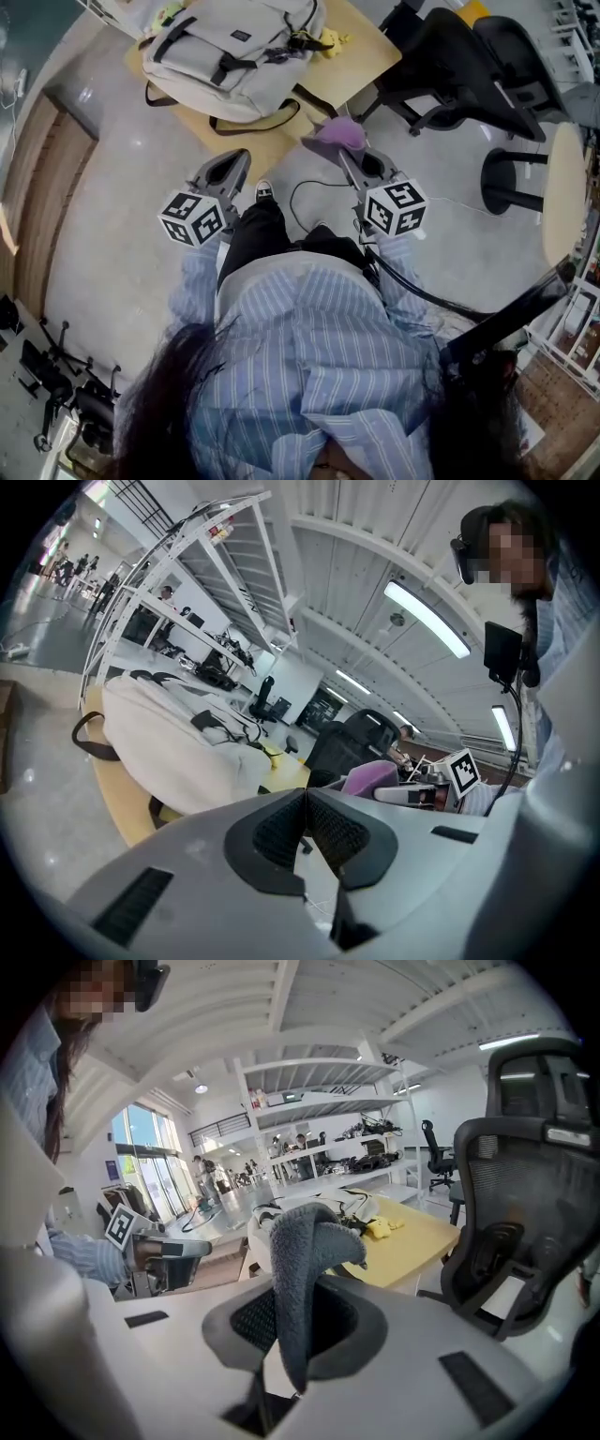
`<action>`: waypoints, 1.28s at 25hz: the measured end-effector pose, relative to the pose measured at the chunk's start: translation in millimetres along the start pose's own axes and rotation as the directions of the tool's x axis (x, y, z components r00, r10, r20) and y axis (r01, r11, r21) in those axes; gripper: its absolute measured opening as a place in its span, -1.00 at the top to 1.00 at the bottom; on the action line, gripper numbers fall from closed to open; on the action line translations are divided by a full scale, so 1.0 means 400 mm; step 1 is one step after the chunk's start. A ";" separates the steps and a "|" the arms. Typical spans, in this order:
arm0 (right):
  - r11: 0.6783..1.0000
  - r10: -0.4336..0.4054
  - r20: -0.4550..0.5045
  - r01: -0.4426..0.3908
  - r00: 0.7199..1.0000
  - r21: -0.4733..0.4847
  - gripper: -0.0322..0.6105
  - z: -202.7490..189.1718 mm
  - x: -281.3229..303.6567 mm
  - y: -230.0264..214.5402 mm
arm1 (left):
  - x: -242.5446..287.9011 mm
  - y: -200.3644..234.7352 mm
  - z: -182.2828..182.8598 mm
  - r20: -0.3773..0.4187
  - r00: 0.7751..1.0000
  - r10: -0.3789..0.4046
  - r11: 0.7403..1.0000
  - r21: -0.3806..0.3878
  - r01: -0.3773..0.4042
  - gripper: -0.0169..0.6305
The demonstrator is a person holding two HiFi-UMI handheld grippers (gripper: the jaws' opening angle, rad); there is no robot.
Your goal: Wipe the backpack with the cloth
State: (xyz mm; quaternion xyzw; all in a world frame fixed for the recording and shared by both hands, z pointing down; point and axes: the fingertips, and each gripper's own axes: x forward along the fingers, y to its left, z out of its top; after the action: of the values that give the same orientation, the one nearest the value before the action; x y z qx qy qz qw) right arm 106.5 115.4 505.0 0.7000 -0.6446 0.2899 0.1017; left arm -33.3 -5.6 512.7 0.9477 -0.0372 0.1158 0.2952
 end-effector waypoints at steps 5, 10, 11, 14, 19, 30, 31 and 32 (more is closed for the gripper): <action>1.000 0.005 0.007 -0.005 1.000 0.020 0.77 -0.073 -0.082 -0.036 | 0.053 -0.099 -0.033 -0.011 1.000 -0.022 0.999 0.034 0.022 0.93; 0.999 0.041 0.011 -0.041 0.999 0.006 0.77 -0.149 -0.193 -0.062 | 0.071 -0.233 -0.129 -0.008 1.000 -0.011 1.000 0.028 0.011 0.93; 0.999 0.049 0.013 -0.049 0.999 0.000 0.77 -0.163 -0.219 -0.068 | 0.073 -0.261 -0.152 -0.004 1.000 -0.005 1.000 0.021 0.005 0.93; 0.997 0.074 0.022 -0.073 0.997 -0.015 0.77 -0.202 -0.295 -0.088 | 0.077 -0.354 -0.220 0.008 1.000 0.005 1.000 0.009 -0.005 0.93; 0.990 0.135 0.018 -0.135 0.991 -0.039 0.77 -0.272 -0.395 -0.103 | 0.067 -0.498 -0.320 0.032 0.998 0.049 0.999 0.006 -0.050 0.93; 0.946 0.320 -0.007 -0.320 0.947 -0.058 0.77 -0.368 -0.459 0.010 | -0.080 -0.623 -0.426 0.045 0.975 0.216 0.976 0.005 -0.216 0.93; 0.944 0.326 -0.009 -0.326 0.945 -0.055 0.77 -0.374 -0.457 0.018 | -0.093 -0.623 -0.429 0.044 0.973 0.226 0.974 0.005 -0.227 0.93; 0.942 0.330 -0.010 -0.330 0.944 -0.052 0.77 -0.379 -0.456 0.024 | -0.104 -0.621 -0.430 0.045 0.971 0.236 0.972 0.003 -0.236 0.93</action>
State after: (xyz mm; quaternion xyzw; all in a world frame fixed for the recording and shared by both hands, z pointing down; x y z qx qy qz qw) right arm 55.3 346.0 527.8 0.5790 -0.7602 0.2863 0.0706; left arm -73.1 296.7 503.0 0.9400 -0.1555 0.1292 0.2747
